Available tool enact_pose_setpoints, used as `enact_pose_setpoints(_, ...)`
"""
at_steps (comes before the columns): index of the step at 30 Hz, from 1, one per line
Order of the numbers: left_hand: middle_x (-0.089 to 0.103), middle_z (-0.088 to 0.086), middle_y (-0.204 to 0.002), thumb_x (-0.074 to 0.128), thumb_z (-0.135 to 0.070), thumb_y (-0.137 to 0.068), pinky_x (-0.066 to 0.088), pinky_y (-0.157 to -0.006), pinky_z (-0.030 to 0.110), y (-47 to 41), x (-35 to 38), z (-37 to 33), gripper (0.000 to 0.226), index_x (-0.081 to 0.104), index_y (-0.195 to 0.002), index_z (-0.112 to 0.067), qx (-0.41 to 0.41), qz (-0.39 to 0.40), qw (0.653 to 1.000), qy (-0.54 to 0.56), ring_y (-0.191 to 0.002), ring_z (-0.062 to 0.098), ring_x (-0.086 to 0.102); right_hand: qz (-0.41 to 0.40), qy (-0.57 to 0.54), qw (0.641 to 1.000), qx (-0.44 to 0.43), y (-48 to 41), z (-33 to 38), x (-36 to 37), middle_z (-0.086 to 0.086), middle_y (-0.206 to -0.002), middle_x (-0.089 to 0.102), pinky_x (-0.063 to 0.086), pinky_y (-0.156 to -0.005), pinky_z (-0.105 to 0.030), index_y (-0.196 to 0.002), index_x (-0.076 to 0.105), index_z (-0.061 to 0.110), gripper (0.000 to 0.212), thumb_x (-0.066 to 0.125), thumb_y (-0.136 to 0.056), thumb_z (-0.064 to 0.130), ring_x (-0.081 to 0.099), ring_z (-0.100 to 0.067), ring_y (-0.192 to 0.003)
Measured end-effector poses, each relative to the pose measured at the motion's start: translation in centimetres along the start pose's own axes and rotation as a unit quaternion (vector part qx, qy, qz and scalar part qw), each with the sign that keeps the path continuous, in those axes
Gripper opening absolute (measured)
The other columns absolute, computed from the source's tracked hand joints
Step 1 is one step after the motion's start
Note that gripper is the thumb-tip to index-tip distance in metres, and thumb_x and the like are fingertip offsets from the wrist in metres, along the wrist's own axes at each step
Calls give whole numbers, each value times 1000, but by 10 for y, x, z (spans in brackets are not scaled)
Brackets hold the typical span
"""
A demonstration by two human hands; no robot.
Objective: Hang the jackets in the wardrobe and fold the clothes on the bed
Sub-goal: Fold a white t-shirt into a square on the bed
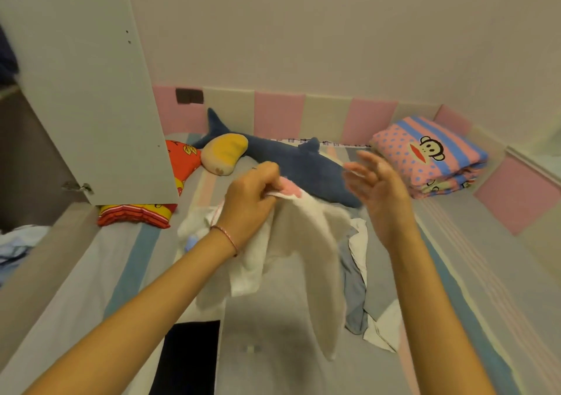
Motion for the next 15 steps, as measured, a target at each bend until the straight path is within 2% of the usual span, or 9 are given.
enact_pose_setpoints(2,54,10,-64,47,-12,-87,35,-63,17,3,10,-30,13,46,-75,-17,162,41,985,-43,-65,9,38,110,117,979,124,8,-30,32,2,-114,66,47,-92,-36,-122,55,23,34,35,-101,40,62,-24,-108)
enact_pose_setpoints(3,53,9,-62,45,-15,-91,30,-66,13,6,15,-40,19,48,-73,-15,216,56,973,-52,-65,8,36,182,166,956,158,19,-44,45,8,-113,63,47,-88,-30,-123,54,24,32,39,-100,40,60,-24,-112)
enact_pose_setpoints(5,54,9,-61,45,-20,-94,29,-68,12,12,17,-42,33,55,-66,-7,230,69,969,-49,-65,8,36,238,196,932,189,34,-63,57,13,-101,61,47,-82,-19,-115,59,22,24,44,-99,33,62,-16,-103)
enact_pose_setpoints(6,56,8,-63,50,-20,-90,33,-67,13,15,16,-36,30,57,-65,-5,194,73,977,-43,-66,9,39,236,161,938,199,41,-65,59,10,-98,65,49,-82,-22,-109,63,19,23,47,-98,31,63,-14,-96)
enact_pose_setpoints(8,58,7,-69,58,-24,-80,40,-65,24,25,11,-16,22,59,-71,-4,57,72,996,-2,-69,11,45,230,107,950,182,53,-67,56,-1,-98,71,54,-83,-30,-103,68,18,24,53,-90,31,66,-18,-94)
enact_pose_setpoints(10,61,0,-87,67,-32,-76,43,-75,15,39,8,4,25,61,-86,-11,-76,84,992,63,-82,6,53,228,61,958,161,63,-69,59,-8,-98,71,53,-84,-35,-101,69,15,22,55,-89,25,65,-23,-93)
enact_pose_setpoints(12,49,-5,-122,77,-35,-71,34,-92,7,55,16,17,56,50,-118,-22,-153,150,972,92,-109,-1,46,182,-27,967,178,71,-72,64,-10,-90,69,54,-77,-32,-97,67,11,16,54,-87,10,64,-22,-83)
enact_pose_setpoints(13,36,-5,-136,81,-35,-68,29,-100,10,66,22,25,78,38,-133,-26,-192,204,956,92,-119,1,37,151,-89,963,203,74,-74,65,-10,-84,67,54,-70,-30,-94,66,10,18,58,-78,10,64,-20,-75)
enact_pose_setpoints(15,23,-4,-145,84,-41,-60,28,-108,26,91,31,41,108,17,-144,-30,-276,311,905,86,-129,10,29,120,-202,946,223,78,-73,64,-10,-75,66,56,-62,-27,-86,68,8,31,70,-56,16,65,-19,-66)
Point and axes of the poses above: each hand's wrist, its own y-axis away from the middle knuckle, its own x-axis out of the palm, z = x × y, the point moved 6 cm from there along -y, towards the middle knuckle
